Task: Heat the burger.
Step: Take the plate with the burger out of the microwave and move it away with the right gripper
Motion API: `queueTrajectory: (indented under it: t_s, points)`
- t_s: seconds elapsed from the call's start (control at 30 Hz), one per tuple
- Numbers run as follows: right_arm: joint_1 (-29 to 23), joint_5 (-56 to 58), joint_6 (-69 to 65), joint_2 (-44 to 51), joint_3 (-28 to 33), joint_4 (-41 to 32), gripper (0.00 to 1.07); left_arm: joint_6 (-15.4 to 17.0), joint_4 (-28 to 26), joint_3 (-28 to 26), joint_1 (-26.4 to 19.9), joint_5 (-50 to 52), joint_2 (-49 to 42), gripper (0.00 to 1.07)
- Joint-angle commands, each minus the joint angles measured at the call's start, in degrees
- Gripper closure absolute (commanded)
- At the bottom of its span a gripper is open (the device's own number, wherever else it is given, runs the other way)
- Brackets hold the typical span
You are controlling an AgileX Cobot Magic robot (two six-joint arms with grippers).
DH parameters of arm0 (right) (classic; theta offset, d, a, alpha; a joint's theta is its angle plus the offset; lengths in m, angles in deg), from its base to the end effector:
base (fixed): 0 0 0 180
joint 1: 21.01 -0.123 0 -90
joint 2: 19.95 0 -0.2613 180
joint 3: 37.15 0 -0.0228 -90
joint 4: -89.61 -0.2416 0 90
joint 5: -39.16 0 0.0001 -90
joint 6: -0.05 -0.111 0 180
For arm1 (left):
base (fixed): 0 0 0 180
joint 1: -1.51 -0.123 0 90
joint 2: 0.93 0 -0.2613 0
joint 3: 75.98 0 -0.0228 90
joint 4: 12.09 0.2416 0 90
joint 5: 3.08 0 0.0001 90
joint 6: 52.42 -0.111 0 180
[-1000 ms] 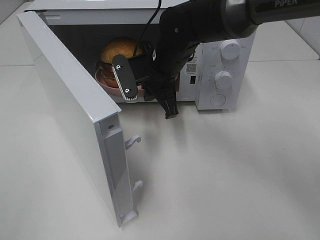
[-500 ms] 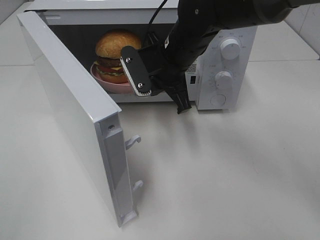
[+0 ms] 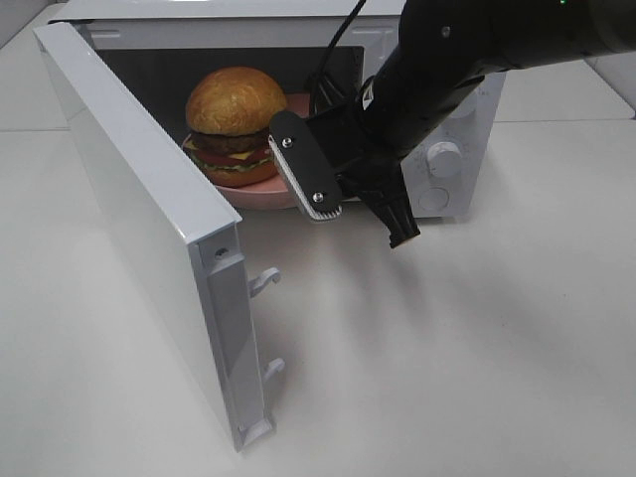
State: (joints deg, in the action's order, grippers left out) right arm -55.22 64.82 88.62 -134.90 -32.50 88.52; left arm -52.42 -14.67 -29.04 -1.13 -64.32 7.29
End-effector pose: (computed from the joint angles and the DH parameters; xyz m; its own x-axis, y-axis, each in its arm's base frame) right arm 0.3259 0.2227 0.1691 0.5370 -0.8430 -0.0308 -0.7028 -0.4269 -0.5691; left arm 0.0261 -0.0032 0.2677 -0.4434 -0.0421 -0.8953 -0.0203 0.9991 -0.0369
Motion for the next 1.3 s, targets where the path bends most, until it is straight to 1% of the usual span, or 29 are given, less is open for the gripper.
queueTrajectory:
  t_s: [0.03, 0.1, 0.2, 0.27, 0.3, 0.37, 0.4, 0.43, 0.47, 0.53, 0.57, 0.6, 0.63, 0.67, 0.73, 0.77, 0.8, 0.83, 0.9, 0.93, 1.0, 1.03, 1.07, 1.3]
  points:
    - [1.09, -3.15, -2.29, 2.69, 1.60, 1.09, 1.07, 0.00, 0.11, 0.06, -0.23, 0.00, -0.74, 0.07]
    - [1.09, -4.58, -2.52, 4.58, 4.13, 1.09, 1.07, 0.00, 0.11, 0.06, -0.23, 0.00, -0.74, 0.07]
    - [1.09, -5.10, -2.69, 5.21, 5.04, 0.69, 1.07, 0.00, 0.11, 0.06, -0.23, 0.00, -0.74, 0.07]
    - [1.09, -6.99, -2.69, 6.76, 7.96, -0.23, 1.07, 0.00, 0.11, 0.06, -0.23, 0.00, -0.74, 0.07]
    - [1.09, -6.99, -2.69, 6.76, 7.96, -0.23, 1.07, 0.00, 0.11, 0.06, -0.23, 0.00, -0.74, 0.07]
    - [1.03, -11.97, -2.98, 9.45, 12.89, -0.29, 1.07, 0.00, 0.11, 0.06, -0.23, 0.00, -0.74, 0.07]
    - [1.03, -11.97, -2.98, 9.45, 12.89, -0.29, 1.07, 0.00, 0.11, 0.06, -0.23, 0.00, -0.74, 0.07]
    - [1.03, -13.01, -2.98, 10.26, 13.98, -0.29, 1.07, 0.00, 0.11, 0.06, -0.23, 0.00, -0.74, 0.07]
    - [0.97, -14.90, -3.15, 11.80, 16.39, -0.92, 1.07, 0.00, 0.11, 0.06, -0.23, 0.00, -0.74, 0.07]
    - [0.97, -15.41, -3.15, 12.38, 17.30, -1.55, 1.07, 0.00, 0.11, 0.06, -0.23, 0.00, -0.74, 0.07]
    - [0.97, -16.44, -3.15, 13.87, 19.48, -2.29, 1.07, 0.00, 0.11, 0.06, -0.23, 0.00, -0.74, 0.07]
    - [0.97, -16.44, -3.15, 13.87, 19.48, -2.29, 1.07, 0.00, 0.11, 0.06, -0.23, 0.00, -0.74, 0.07]
    - [0.97, -17.59, -3.15, 15.41, 21.37, -3.09, 1.07, 0.00, 0.11, 0.06, -0.23, 0.00, -0.74, 0.07]
    - [0.97, -17.59, -3.15, 15.41, 21.37, -3.09, 1.07, 0.00, 0.11, 0.06, -0.23, 0.00, -0.74, 0.07]
    - [0.97, -18.91, -3.44, 17.42, 24.24, -3.27, 1.07, 0.00, 0.11, 0.06, -0.23, 0.00, -0.74, 0.07]
    - [0.97, -18.91, -3.44, 17.42, 24.24, -3.27, 1.07, 0.00, 0.11, 0.06, -0.23, 0.00, -0.74, 0.07]
    - [0.97, -19.71, -4.24, 19.02, 26.36, -3.27, 1.07, 0.00, 0.11, 0.06, -0.23, 0.00, -0.74, 0.07]
    - [0.97, -19.71, -4.24, 19.02, 26.36, -3.27, 1.07, 0.00, 0.11, 0.06, -0.23, 0.00, -0.74, 0.07]
    - [0.97, -20.91, -4.87, 21.37, 29.28, -3.27, 1.07, 0.00, 0.11, 0.06, -0.23, 0.00, -0.74, 0.07]
    - [0.97, -20.91, -4.87, 21.37, 29.28, -3.27, 1.07, 0.00, 0.11, 0.06, -0.23, 0.00, -0.74, 0.07]
    - [0.97, -20.97, -5.56, 23.78, 31.74, -3.27, 1.06, 0.00, 0.11, 0.06, -0.23, 0.00, -0.74, 0.07]
    - [0.97, -20.97, -5.56, 23.78, 31.74, -3.27, 1.06, 0.00, 0.11, 0.06, -0.23, 0.00, -0.74, 0.07]
    - [0.97, -20.97, -5.90, 25.38, 33.40, -3.15, 1.06, 0.00, 0.11, 0.06, -0.23, 0.00, -0.74, 0.07]
    - [0.97, -20.57, -6.36, 30.94, 37.36, -3.04, 1.06, 0.00, 0.11, 0.06, -0.23, 0.00, -0.74, 0.07]
